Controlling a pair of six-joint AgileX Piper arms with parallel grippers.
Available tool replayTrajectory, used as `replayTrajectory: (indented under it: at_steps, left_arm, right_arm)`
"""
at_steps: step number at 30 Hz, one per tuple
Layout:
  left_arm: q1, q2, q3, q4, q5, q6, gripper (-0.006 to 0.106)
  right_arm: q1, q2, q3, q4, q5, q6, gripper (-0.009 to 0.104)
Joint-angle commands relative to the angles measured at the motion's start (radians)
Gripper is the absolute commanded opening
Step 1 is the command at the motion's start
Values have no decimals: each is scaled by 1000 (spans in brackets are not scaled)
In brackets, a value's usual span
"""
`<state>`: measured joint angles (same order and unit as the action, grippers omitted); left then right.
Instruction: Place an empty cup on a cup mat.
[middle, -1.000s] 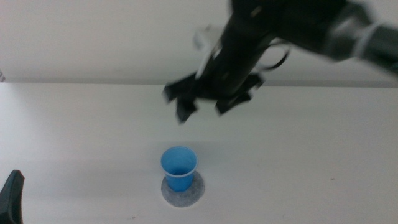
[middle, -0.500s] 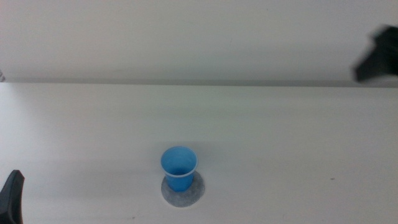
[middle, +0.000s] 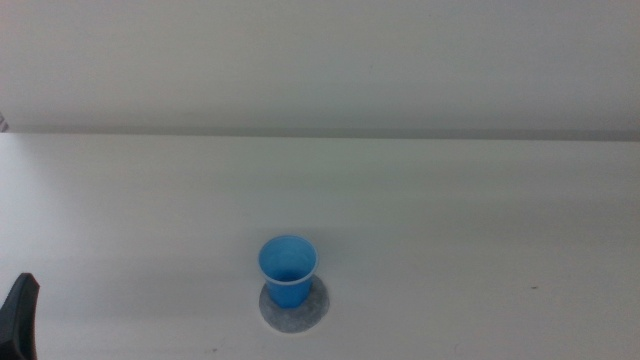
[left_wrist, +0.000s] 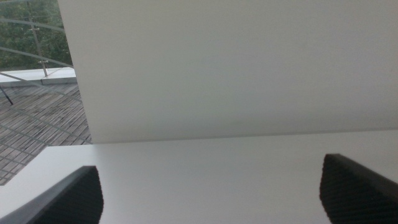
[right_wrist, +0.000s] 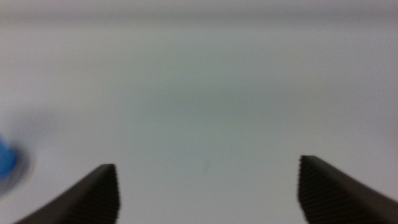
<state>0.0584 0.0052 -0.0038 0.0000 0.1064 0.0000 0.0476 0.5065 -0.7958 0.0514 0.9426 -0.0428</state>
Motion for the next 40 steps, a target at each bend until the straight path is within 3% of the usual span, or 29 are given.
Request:
replayTrajectory:
  at_steps: [1, 2, 7, 17, 24, 32, 40]
  left_arm:
    - [-8, -42, 41, 0, -12, 0, 94]
    - [-8, -42, 41, 0, -12, 0, 94]
    - [-8, -42, 41, 0, -12, 0, 94]
    - [-8, -42, 41, 0, -12, 0, 94]
    - [-8, -42, 41, 0, -12, 0, 94]
    - [-8, -42, 41, 0, -12, 0, 94]
    - [-8, -42, 41, 0, -12, 0, 94]
  right_arm:
    - [-7, -130, 133, -19, -209, -55, 86]
    - [-7, -192, 194, -25, -286, -74, 94]
    - [-7, -434, 411, -51, -513, -174, 93]
    - [-7, -544, 633, -45, -520, -174, 93]
    - [-7, -544, 797, -45, -630, -165, 93]
    - [-7, -543, 834, -51, -725, -164, 93]
    - [-7, -543, 834, -45, -725, -164, 93]
